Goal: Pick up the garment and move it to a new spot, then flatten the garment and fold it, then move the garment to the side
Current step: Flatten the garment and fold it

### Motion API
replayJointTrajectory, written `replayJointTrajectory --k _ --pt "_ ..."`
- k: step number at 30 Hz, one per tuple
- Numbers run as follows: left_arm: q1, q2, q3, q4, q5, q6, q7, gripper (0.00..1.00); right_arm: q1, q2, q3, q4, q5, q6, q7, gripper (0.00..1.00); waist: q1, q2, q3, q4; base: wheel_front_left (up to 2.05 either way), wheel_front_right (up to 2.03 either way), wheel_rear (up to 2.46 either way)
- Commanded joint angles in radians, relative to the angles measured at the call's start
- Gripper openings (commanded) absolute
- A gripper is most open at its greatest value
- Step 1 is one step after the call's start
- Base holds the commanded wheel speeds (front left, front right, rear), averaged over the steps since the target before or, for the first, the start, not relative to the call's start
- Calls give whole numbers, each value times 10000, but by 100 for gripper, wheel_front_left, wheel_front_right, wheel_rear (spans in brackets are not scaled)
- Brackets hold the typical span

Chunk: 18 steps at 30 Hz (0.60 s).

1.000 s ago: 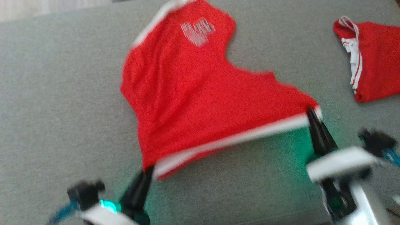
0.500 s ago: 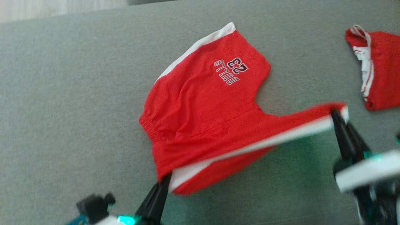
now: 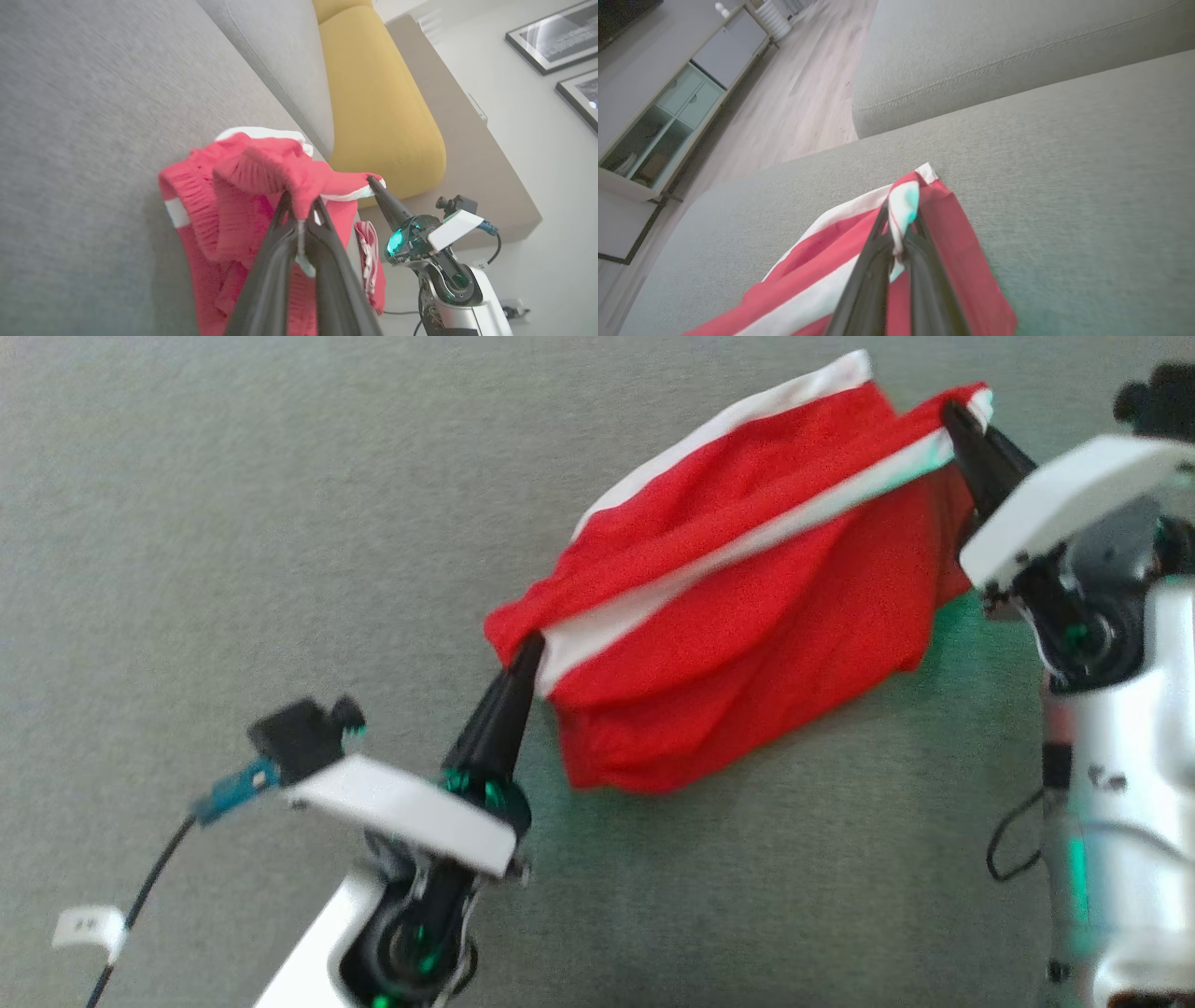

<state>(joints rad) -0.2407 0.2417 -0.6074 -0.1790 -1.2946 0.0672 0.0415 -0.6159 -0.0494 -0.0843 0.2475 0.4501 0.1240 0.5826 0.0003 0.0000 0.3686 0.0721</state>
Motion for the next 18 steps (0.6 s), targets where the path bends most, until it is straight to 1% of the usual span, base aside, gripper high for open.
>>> replayJointTrajectory --k 1,3,5,8,11,14,18 --pt "-563 -197 455 60 -224 86 49 0 -560 -23 167 49 -336 67 -7 0 -3 0 368 482 0 0 0" --pt "-975 -528 535 657 -471 141 152 0 -934 -41 191 581 -567 67 -45 0 -3 0 430 645 0 0 0" --pt "-1356 -740 576 1291 -472 158 136 0 -1211 -42 197 1074 -780 67 -176 0 -3 0 450 722 0 0 0" --pt "-1799 -1019 585 2036 -453 36 70 0 -1567 -48 205 1727 -1090 67 -502 0 -3 0 480 784 0 0 0" --pt "-2108 -1210 678 2531 -408 -48 -141 0 -1888 -43 215 2240 -1235 67 -838 0 -3 0 534 792 0 0 0" --pt "-2274 -1283 696 2753 -332 -92 -265 0 -2093 -40 263 2505 -1311 67 -1049 0 -3 0 595 799 0 0 0" --pt "-2469 -1383 671 3248 -95 -53 -543 0 -2431 -39 249 3029 -1468 67 -1469 0 -3 0 672 816 0 0 0"
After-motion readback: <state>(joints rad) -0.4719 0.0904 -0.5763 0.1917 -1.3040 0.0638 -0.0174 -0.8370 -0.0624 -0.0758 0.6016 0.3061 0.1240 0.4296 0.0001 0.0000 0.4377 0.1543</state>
